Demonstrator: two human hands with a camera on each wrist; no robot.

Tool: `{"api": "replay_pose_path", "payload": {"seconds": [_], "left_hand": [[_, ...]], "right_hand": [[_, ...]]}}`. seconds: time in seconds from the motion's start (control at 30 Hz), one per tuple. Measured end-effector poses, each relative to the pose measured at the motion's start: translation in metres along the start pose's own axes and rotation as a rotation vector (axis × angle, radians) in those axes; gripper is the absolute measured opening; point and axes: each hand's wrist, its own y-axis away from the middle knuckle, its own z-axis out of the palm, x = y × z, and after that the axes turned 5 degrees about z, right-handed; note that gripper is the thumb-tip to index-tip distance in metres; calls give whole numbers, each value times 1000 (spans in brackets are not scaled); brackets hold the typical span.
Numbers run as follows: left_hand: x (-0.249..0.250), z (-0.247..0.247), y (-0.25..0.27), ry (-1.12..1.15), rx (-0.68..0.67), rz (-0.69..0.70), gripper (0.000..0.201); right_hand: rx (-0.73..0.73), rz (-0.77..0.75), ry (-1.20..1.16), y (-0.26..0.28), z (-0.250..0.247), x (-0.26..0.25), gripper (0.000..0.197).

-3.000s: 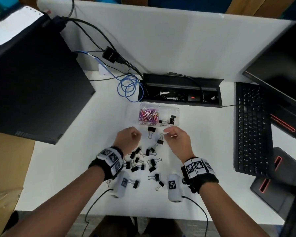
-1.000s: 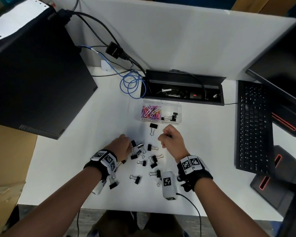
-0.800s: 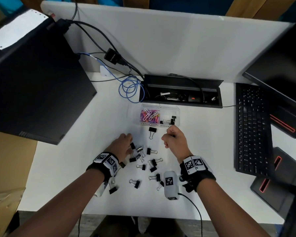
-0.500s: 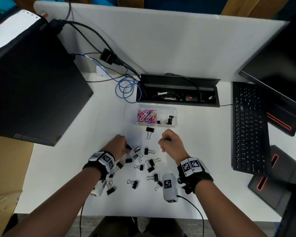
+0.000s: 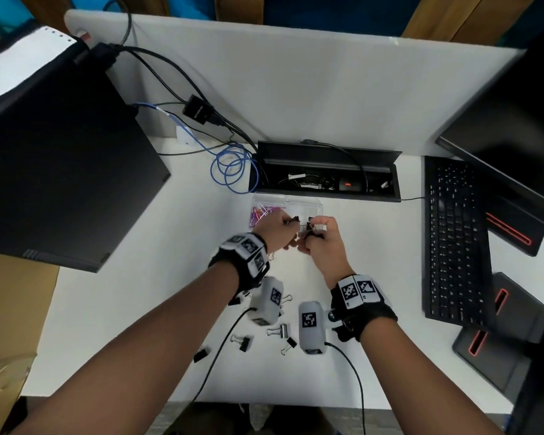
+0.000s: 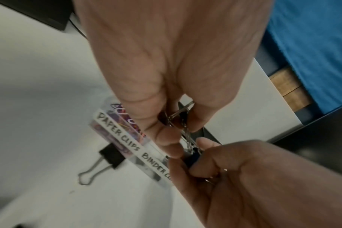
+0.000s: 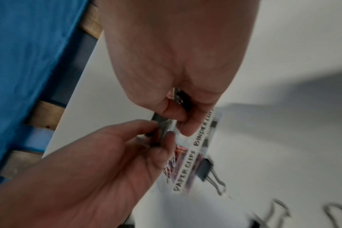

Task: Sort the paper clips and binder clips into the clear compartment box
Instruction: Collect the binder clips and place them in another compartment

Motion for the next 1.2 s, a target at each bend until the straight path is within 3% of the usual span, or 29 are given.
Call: {"api": "replay_pose_path", "payload": {"seconds": [0.13,0.23,0.33,0.43,0.5,0.57,0.67,0.77,0.97,1.1,1.2], "left_hand": [[0,8,-19,4,75,-48,28],[-10,6,-13,32,132,-51,45],[-24,-3,3,-29,197,60,30],[-47,-16,28,-132,222,107,19],[-70,-28,46,-255,188,79,13],[-95,-39,62,-433,66,4,10],[-127,-47,79,-624,-107,-105,35],[-144,-46,88,-610,-82,-81,50],[-151,-45,84,-576,-48,24,17],[-155,-46,87,-625,-156,83,25],[-156,-47,87,-620,-126,62,18]], "right_hand": [[13,74,52,-13,-5,-9,53],[-41,67,-35,-12,-6,-11,45],[-1,11,6,-6,-4,-9,39],[84,-98,219,6,-4,-4,37],[18,-133,371,14,1,2,31],[-85,-160,540,18,10,12,28],[-286,-138,759,17,24,31,33],[-413,-127,918,20,38,50,47],[-315,-244,954,25,46,61,14],[-253,-185,946,26,43,58,21],[-176,-144,802,27,40,58,21]]}}
